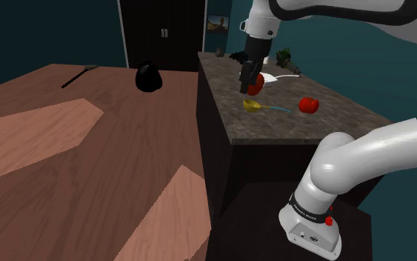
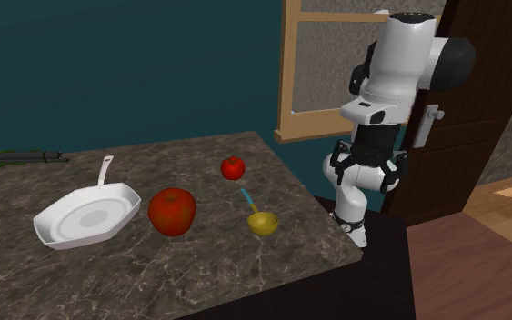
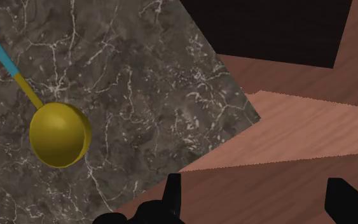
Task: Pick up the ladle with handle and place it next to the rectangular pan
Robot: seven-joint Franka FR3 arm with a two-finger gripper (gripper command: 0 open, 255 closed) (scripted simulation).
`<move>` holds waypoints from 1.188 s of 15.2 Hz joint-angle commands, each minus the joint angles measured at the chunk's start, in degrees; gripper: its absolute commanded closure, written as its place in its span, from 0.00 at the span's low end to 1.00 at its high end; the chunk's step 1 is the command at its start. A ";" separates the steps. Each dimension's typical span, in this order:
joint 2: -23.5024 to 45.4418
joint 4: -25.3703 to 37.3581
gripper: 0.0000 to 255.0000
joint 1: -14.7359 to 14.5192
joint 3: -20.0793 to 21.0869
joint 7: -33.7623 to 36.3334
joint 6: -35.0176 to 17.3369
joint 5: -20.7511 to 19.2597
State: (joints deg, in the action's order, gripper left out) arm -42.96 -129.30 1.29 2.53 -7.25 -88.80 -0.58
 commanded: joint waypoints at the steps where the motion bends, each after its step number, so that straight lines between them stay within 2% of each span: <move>1: 0.00 0.00 0.00 0.00 0.00 0.00 0.00 0.00; 10: -7.26 -12.54 0.00 -0.13 -12.64 -21.84 -9.09 -10.08; 18: -5.23 -16.33 0.00 -0.19 -26.61 -41.40 -19.80 -19.41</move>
State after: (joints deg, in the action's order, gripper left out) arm -48.32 -144.89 1.11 -22.31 -46.00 -106.99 -18.78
